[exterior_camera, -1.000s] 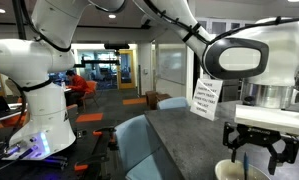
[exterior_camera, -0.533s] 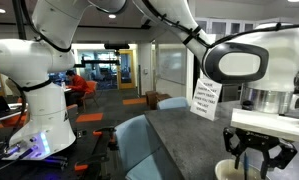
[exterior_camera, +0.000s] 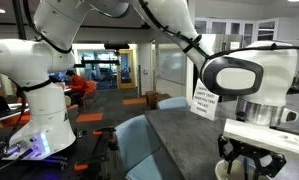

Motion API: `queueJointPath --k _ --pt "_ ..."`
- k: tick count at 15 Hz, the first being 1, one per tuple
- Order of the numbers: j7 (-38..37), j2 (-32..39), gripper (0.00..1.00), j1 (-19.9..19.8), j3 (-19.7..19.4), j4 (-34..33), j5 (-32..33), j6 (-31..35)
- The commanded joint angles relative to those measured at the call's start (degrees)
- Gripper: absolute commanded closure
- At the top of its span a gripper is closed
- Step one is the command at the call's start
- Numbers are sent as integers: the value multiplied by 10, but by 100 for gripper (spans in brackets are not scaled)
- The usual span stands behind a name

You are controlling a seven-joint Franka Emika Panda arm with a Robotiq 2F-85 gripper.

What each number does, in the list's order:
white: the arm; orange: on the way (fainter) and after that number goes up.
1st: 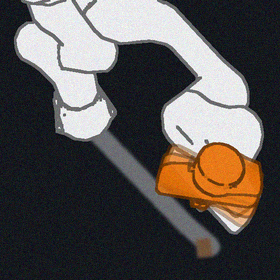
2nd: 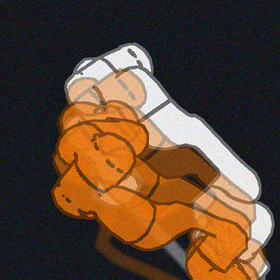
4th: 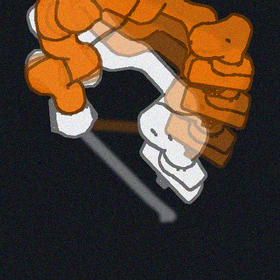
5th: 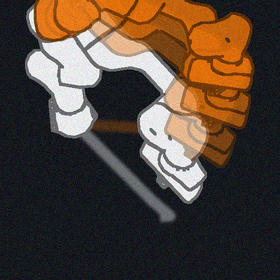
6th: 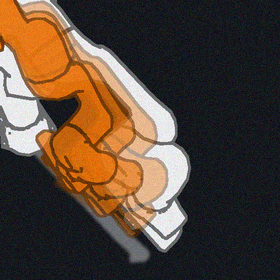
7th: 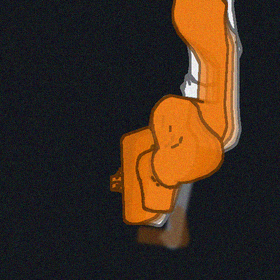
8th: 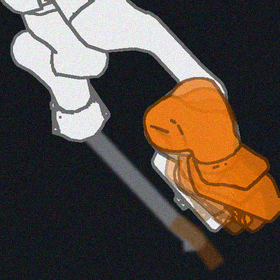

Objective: Remove the pen from the bowl and place it on the table

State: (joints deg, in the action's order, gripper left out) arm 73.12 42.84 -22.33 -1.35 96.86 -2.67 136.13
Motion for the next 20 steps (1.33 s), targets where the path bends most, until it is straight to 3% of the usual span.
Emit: queueJointPath --k 1,4,6,10,14,20 --pt "-27 8 66 0 2 -8 8 18" --pt "-26 3 91 2 1 -1 14 35" --pt "-20 -4 100 -1 6 3 12 40" --pt "-32 -37 97 15 -2 22 29 35" --pt "-37 -98 97 50 -6 56 87 27" --pt "-19 -103 97 122 31 57 156 19"
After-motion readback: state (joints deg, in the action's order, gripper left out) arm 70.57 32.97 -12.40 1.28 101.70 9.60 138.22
